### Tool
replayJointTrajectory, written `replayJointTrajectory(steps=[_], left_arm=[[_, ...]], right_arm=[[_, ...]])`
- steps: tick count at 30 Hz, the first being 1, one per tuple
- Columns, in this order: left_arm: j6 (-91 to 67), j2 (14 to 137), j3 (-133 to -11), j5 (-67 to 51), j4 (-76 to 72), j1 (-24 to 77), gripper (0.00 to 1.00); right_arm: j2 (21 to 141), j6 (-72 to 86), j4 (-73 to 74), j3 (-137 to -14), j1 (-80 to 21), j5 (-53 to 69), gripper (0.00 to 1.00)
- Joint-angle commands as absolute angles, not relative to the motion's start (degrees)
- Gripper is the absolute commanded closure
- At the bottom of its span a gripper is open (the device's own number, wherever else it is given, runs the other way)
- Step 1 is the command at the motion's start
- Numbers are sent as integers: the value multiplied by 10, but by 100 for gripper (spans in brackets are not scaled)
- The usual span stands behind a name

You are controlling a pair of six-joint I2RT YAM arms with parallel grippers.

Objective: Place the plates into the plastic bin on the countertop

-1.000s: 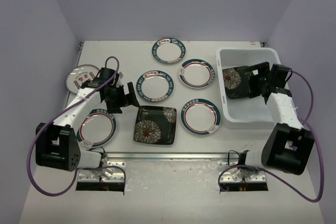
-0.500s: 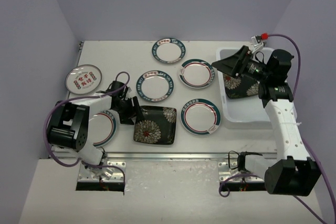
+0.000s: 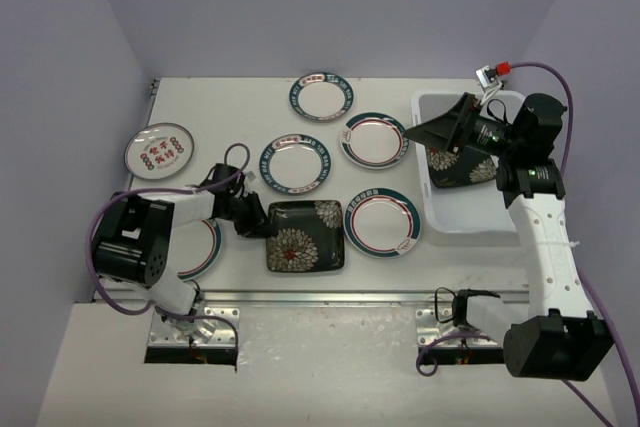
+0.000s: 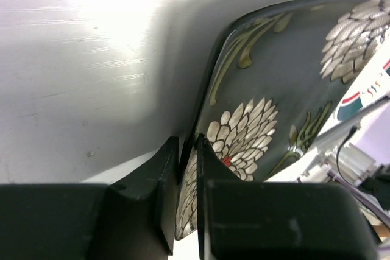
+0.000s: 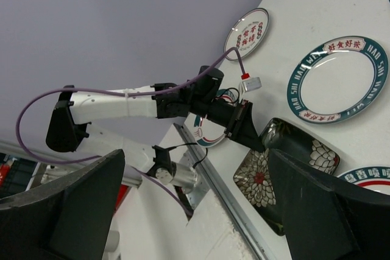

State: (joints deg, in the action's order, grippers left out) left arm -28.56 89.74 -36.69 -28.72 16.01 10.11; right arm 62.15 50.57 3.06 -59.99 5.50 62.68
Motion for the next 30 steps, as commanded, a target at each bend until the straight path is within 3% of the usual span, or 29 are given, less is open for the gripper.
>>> replayJointTrajectory(steps=[1, 4, 11, 15, 24, 30], left_arm=[[-302, 850, -355, -123, 221, 104, 100], [-334, 790, -359, -93, 248, 104, 100], [-422, 632, -354, -210, 177, 104, 100], [-482, 600, -346, -275, 131, 104, 100], [-566, 545, -371, -369, 46, 104, 100], [-619, 554, -381, -444, -101, 110, 100]], right_arm=[[628, 503, 6, -608, 56, 640, 1], [645, 498, 25, -607, 55, 635, 1], [699, 427, 131, -634, 36, 607, 2], [731, 385, 164, -628, 0, 607, 11], [798, 302, 229, -626, -64, 566, 12], [865, 249, 303, -660, -80, 546, 16]])
